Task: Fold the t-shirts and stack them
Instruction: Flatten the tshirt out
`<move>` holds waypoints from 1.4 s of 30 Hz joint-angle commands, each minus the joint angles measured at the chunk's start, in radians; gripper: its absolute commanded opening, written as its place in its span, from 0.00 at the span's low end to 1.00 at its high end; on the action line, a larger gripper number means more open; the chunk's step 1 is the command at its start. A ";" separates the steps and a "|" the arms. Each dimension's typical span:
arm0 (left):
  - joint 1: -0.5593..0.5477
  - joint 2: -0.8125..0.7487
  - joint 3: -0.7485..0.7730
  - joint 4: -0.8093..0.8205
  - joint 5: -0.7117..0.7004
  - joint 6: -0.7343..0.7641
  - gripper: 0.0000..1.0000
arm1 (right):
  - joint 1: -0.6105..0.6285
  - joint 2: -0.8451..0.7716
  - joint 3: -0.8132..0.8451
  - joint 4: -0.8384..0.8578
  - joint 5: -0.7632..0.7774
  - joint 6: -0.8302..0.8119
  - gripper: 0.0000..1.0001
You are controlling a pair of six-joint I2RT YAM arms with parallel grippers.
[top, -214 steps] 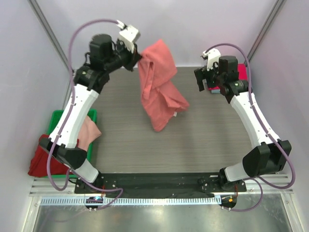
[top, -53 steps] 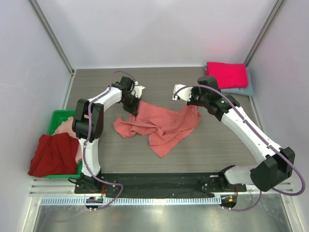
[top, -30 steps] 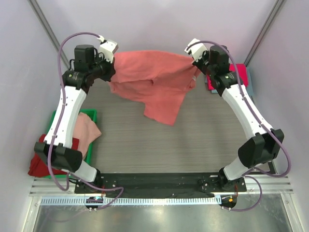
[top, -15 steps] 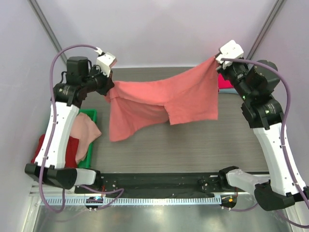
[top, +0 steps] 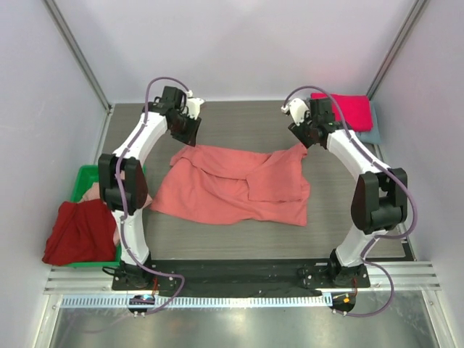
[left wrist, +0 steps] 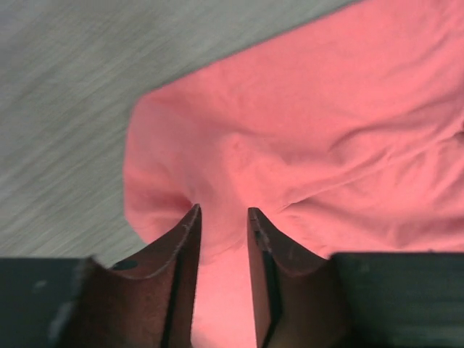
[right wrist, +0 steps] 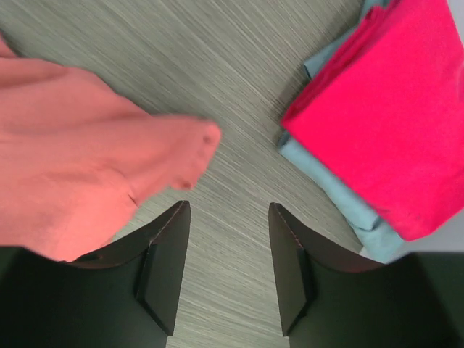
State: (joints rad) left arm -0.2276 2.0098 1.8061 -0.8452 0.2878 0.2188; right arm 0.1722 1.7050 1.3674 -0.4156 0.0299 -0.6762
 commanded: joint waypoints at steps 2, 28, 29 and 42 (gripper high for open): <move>-0.006 -0.138 0.076 0.087 -0.117 -0.041 0.36 | -0.085 -0.201 0.083 -0.041 -0.172 -0.090 0.54; -0.045 -0.263 -0.198 0.077 -0.162 0.010 0.37 | -0.048 -0.423 -0.493 -0.443 -0.647 -1.108 0.42; -0.045 -0.258 -0.197 0.078 -0.168 0.010 0.37 | -0.048 -0.412 -0.492 -0.446 -0.644 -1.112 0.41; -0.046 -0.235 -0.188 0.083 -0.190 0.021 0.37 | -0.040 -0.271 -0.456 -0.425 -0.590 -1.171 0.40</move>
State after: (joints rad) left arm -0.2726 1.7638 1.6077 -0.7815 0.1078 0.2222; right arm 0.1272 1.4281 0.8726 -0.8551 -0.5591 -1.8141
